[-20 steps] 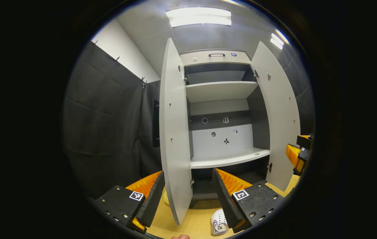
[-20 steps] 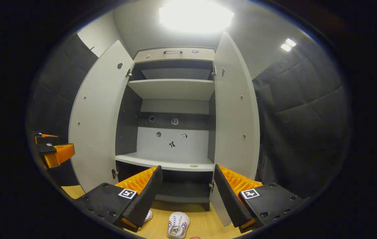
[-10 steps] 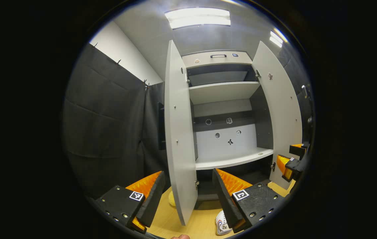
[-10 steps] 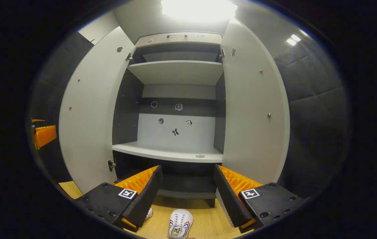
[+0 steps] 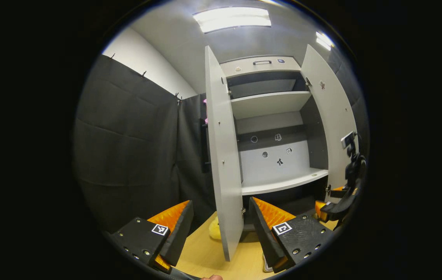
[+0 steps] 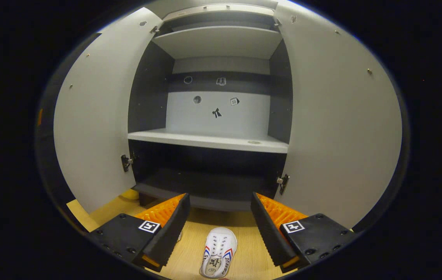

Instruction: Grab one shoe with the right hand and put it into the shoe cabinet, grab the other shoe with the left hand and put it into the shoe cabinet; then close the right door with the right hand and the left door with the left hand.

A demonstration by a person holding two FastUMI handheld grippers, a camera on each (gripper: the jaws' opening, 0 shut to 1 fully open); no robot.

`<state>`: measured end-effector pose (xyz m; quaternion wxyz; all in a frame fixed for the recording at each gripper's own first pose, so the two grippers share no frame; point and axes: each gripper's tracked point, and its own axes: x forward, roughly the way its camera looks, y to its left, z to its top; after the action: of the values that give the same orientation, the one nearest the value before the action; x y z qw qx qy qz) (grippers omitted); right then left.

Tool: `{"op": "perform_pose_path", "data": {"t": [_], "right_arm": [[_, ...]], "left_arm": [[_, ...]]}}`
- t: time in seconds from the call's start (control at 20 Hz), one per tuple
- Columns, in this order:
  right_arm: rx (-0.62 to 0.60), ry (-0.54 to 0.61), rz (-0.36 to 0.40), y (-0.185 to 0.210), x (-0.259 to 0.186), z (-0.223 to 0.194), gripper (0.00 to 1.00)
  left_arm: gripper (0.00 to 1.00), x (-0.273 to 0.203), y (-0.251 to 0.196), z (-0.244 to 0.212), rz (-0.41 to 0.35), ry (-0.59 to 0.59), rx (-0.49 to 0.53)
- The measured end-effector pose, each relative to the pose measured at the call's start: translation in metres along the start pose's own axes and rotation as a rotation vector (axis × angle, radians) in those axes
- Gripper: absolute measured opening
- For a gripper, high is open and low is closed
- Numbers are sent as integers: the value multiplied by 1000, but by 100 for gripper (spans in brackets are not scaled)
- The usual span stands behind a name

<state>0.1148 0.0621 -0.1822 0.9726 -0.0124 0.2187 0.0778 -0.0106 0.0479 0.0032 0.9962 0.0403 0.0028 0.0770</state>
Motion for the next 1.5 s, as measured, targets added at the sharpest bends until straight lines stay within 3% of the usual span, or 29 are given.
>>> {"op": "perform_pose_path", "data": {"t": [0.6, 0.9, 1.05, 1.2, 1.3, 1.35, 1.4, 1.45, 1.5], "right_arm": [[8, 404, 92, 21, 38, -147, 98], [43, 543, 127, 33, 42, -193, 96], [90, 603, 141, 40, 43, -207, 79], [109, 649, 137, 43, 48, -215, 74], [68, 655, 80, 32, 53, -217, 70], [51, 653, 58, 28, 52, -216, 47], [52, 650, 56, 30, 51, -216, 31], [52, 646, 63, 28, 51, -215, 31], [71, 639, 64, 30, 50, -214, 24]], "left_arm": [[78, 0, 9, -9, 55, 39, 27], [78, -1, 12, -11, 77, 51, 32], [78, -1, 13, -12, 88, 57, 37], [78, 0, 14, -13, 99, 57, 39], [78, -1, 13, -9, 104, 58, 41], [78, -1, 13, -9, 106, 57, 39], [78, -1, 13, -8, 106, 56, 36], [78, -1, 13, -10, 104, 57, 33], [78, -1, 14, -11, 102, 58, 31]]}}
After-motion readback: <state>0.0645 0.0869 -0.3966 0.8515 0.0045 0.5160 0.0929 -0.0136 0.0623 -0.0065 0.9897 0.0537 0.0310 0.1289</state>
